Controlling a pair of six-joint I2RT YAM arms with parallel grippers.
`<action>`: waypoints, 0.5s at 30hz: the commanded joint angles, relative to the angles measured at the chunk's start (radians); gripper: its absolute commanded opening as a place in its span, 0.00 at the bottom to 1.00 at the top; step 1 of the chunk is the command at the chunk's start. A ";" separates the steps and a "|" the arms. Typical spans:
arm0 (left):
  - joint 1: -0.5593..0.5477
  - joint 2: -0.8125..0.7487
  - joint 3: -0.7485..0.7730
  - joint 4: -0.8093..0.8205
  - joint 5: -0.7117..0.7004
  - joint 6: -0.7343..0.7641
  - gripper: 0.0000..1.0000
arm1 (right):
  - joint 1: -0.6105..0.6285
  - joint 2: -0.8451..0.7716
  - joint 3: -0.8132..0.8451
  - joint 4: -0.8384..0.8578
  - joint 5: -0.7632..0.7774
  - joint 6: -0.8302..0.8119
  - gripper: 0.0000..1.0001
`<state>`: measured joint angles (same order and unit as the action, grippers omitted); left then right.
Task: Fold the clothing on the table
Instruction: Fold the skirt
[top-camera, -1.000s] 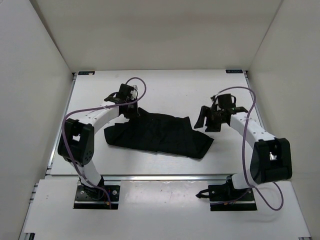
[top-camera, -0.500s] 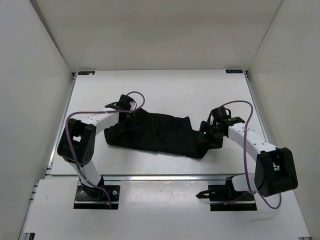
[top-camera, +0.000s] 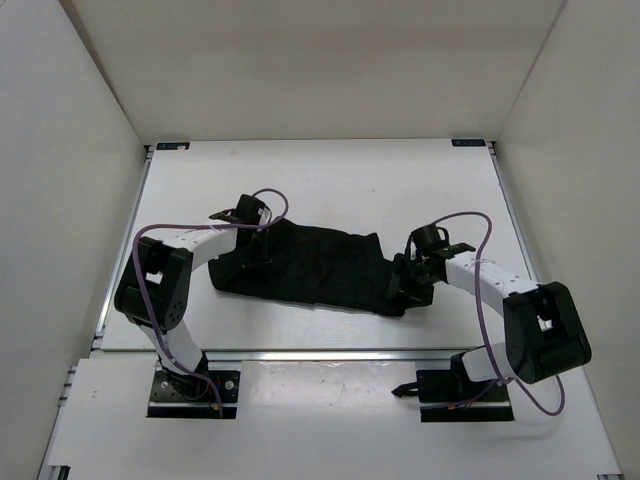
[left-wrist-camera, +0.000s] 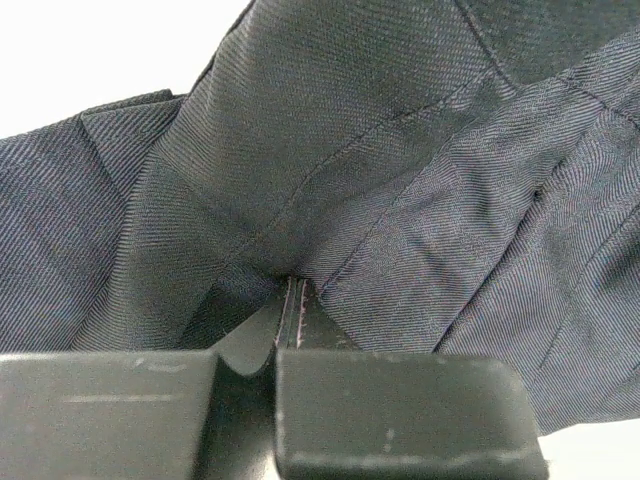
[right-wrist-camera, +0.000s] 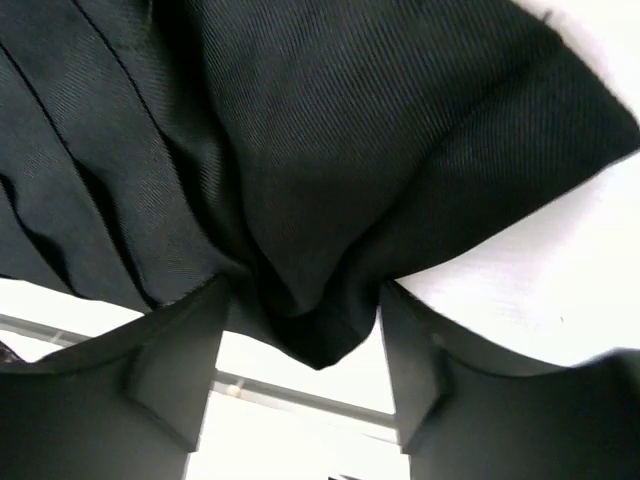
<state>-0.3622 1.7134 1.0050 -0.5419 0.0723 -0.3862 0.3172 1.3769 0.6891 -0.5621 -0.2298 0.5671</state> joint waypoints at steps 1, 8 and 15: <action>-0.006 -0.009 -0.037 0.006 0.040 -0.019 0.00 | -0.015 0.042 -0.001 0.079 0.004 -0.006 0.54; -0.023 0.061 0.007 0.023 0.070 -0.043 0.00 | -0.090 0.126 0.050 0.099 0.023 -0.070 0.14; -0.100 0.211 0.223 0.003 0.102 -0.069 0.00 | -0.280 0.171 0.240 0.060 0.064 -0.209 0.00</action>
<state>-0.4271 1.8610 1.1721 -0.5415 0.1467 -0.4389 0.1070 1.5398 0.8246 -0.5217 -0.2176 0.4477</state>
